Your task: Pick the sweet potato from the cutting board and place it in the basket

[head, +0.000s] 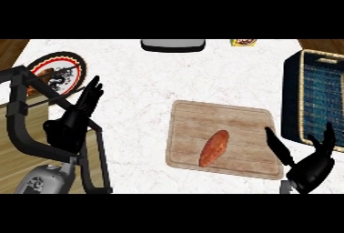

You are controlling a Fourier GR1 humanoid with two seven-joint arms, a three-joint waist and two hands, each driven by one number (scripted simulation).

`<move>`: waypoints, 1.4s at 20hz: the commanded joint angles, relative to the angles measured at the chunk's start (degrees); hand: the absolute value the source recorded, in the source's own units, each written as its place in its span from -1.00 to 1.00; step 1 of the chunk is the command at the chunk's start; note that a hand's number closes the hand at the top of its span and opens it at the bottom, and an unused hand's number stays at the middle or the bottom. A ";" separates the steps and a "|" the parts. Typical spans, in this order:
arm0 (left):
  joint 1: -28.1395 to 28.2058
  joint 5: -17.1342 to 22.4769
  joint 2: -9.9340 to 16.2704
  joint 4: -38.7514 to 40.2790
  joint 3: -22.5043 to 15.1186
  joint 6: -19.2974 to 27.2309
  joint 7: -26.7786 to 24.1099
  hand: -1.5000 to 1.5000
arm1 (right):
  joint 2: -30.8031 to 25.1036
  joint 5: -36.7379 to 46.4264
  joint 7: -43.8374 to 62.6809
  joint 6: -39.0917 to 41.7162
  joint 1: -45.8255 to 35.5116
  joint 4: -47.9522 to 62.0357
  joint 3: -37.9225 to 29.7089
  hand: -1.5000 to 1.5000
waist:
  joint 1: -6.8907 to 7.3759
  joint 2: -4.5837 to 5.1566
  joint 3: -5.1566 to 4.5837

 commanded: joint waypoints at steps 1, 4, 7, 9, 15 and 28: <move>1.08 0.35 2.90 2.07 5.31 2.02 1.08 0.00 | 2.14 3.99 8.64 4.11 7.00 3.71 1.06 -1.00 | 0.72 1.40 0.35; 0.39 -0.09 2.06 1.59 3.78 1.72 1.62 0.00 | 2.89 3.92 13.27 10.65 11.36 3.00 5.77 -1.00 | 2.10 1.86 0.34; 0.30 -0.77 1.46 1.85 3.02 2.13 1.78 0.00 | 2.93 5.11 18.18 15.46 15.73 0.08 9.66 -1.00 | 2.59 1.74 0.37; -1.13 -0.58 1.44 1.88 3.19 1.86 2.50 0.00 | 2.90 6.56 21.17 18.38 15.63 -1.77 11.41 -1.00 | 3.03 1.69 0.48; -1.01 -0.30 1.04 2.19 4.07 2.77 2.78 0.00 | 2.91 11.92 32.74 24.12 18.68 -11.89 16.14 -1.00 | 2.87 1.04 0.61; -1.52 1.33 2.56 5.39 7.71 1.88 1.76 0.00 | 2.96 33.48 64.54 32.87 13.00 -30.79 28.19 -1.00 | 0.63 0.80 1.31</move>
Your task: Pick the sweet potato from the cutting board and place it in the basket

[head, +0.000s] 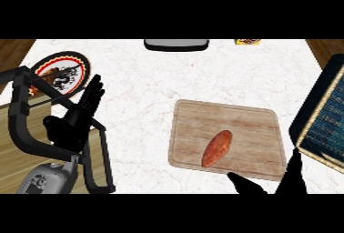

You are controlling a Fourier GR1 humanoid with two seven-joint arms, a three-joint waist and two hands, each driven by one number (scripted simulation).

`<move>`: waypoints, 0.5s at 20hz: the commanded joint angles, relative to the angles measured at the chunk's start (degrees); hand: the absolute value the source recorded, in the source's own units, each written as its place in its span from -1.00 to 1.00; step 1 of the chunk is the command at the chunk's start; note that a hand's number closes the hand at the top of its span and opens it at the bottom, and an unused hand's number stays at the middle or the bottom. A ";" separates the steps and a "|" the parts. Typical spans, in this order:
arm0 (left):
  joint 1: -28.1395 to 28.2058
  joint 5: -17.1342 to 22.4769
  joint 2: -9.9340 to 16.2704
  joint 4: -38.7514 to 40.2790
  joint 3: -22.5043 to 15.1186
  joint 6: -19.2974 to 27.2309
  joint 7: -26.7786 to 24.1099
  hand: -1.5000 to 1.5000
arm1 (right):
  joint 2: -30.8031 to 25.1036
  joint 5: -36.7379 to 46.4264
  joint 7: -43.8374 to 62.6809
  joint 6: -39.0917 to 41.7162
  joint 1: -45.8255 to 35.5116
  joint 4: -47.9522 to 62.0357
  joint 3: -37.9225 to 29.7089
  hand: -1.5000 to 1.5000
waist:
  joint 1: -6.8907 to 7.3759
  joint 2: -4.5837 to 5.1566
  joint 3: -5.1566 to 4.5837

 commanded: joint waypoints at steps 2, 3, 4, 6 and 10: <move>-0.86 0.66 3.92 2.92 7.96 2.59 2.47 0.00 | 0.04 5.65 14.47 0.11 -2.54 -1.50 5.96 -1.00 | 0.10 0.31 -0.10; -0.74 1.76 4.40 3.89 8.99 1.25 0.87 0.00 | 0.04 4.99 14.15 2.38 -5.17 -1.55 3.48 -1.00 | 0.16 0.45 -0.10; -0.03 0.48 2.80 4.55 7.17 1.92 -0.80 0.00 | 0.04 7.08 16.27 0.40 -4.44 -2.44 6.48 -1.00 | -0.23 0.36 -0.10; 0.16 1.79 3.32 3.92 8.00 1.37 0.96 0.00 | 0.04 6.69 14.56 -1.40 -6.15 1.43 5.73 -1.00 | 0.04 0.40 -0.03; 0.30 2.46 5.28 2.34 9.02 0.35 1.61 0.00 | 0.03 10.44 16.09 -1.86 -6.43 2.33 6.40 -1.00 | 0.10 0.32 -0.04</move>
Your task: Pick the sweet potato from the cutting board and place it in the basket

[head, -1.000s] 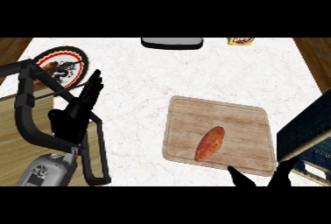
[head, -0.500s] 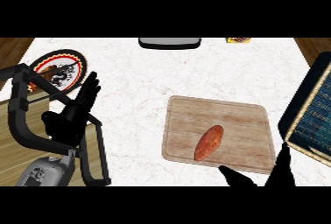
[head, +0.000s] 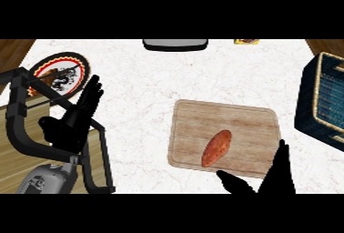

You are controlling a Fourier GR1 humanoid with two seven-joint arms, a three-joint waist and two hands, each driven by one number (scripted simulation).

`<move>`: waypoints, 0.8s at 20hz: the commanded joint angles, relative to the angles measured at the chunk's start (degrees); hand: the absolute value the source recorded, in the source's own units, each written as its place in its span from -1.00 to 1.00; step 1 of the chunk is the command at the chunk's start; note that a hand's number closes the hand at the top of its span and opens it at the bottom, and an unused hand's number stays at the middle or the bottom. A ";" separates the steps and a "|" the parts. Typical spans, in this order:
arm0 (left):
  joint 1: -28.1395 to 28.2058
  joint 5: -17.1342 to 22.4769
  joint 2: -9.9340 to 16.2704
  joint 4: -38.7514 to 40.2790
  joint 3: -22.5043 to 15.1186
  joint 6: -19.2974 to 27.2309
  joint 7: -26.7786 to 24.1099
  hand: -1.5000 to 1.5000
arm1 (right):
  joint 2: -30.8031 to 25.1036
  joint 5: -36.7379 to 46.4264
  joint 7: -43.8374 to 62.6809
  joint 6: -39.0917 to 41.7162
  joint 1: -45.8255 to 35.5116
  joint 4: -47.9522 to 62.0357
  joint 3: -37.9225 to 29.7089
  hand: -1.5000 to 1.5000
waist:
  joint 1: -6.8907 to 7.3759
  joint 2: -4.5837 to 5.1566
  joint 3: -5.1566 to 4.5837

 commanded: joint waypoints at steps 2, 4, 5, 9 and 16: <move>0.65 0.36 4.04 3.43 6.58 0.93 0.41 0.00 | 0.11 4.94 14.17 -3.82 -2.97 3.05 4.28 -1.00 | 0.45 0.28 -0.34; 1.84 0.83 4.52 3.79 7.64 0.49 -1.57 0.00 | 0.10 3.83 11.41 -3.87 -1.39 2.48 2.40 -1.00 | 0.26 0.26 -0.32; -0.88 1.17 5.19 4.01 8.50 0.74 1.22 0.00 | 0.10 4.75 12.70 -4.64 -3.34 3.79 3.19 -1.00 | 0.32 0.36 -0.31; 0.41 1.09 5.03 3.57 8.05 0.79 0.28 0.00 | 0.10 4.42 13.57 -5.00 -3.67 4.10 4.25 -1.00 | 0.37 0.29 -0.30; 1.52 1.20 5.34 2.81 7.72 0.96 0.25 0.00 | 0.10 2.49 12.18 -6.39 -4.83 6.68 1.92 -1.00 | 0.48 0.26 -0.26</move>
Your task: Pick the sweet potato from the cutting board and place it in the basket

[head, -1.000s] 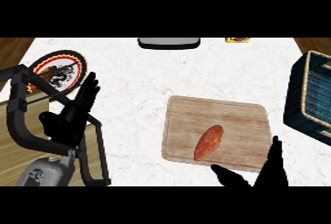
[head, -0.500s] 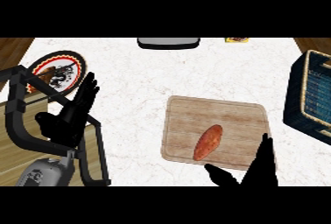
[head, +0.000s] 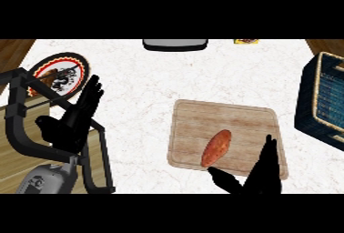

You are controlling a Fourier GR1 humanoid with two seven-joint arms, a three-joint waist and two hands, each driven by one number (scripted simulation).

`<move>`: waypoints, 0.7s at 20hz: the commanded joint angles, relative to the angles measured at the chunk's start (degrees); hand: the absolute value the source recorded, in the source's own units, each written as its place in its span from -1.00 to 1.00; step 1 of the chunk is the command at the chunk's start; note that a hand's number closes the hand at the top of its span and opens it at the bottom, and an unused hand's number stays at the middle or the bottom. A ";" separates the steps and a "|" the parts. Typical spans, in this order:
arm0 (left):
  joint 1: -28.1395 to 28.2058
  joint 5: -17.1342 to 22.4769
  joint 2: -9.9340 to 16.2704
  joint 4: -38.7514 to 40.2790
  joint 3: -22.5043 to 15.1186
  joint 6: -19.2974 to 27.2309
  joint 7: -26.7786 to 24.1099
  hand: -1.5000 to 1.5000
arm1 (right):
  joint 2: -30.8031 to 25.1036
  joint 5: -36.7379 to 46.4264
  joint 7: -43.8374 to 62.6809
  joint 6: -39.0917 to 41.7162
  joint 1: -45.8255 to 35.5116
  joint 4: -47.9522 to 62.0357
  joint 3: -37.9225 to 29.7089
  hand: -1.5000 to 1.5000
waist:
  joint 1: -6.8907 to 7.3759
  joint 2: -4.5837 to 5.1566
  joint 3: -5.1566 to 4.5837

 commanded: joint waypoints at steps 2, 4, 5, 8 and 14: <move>-1.97 0.22 5.11 5.27 7.87 0.80 0.97 0.00 | 0.22 -1.00 12.32 -2.07 -4.53 1.40 -0.79 -1.00 | 0.30 0.49 -0.41; 0.03 -0.89 3.89 4.52 6.44 1.87 -0.56 0.00 | 0.22 -1.79 11.09 -4.20 -3.62 3.64 -1.46 -1.00 | 0.39 0.37 -0.39; -0.03 -0.38 5.63 2.07 6.68 1.26 2.70 0.00 | 0.22 -1.15 11.32 -1.89 -3.15 4.15 -2.12 -1.00 | 0.66 0.23 -0.37; 0.31 -1.14 4.12 4.10 5.73 1.94 0.45 0.00 | 0.22 -2.57 11.98 -4.10 -5.35 9.11 -2.23 -1.00 | 1.00 0.53 -0.38; 1.69 -1.37 4.76 1.99 5.74 2.17 0.33 0.00 | 0.22 -4.07 9.57 -5.93 -5.34 12.36 -3.66 -1.00 | 1.08 0.27 -0.36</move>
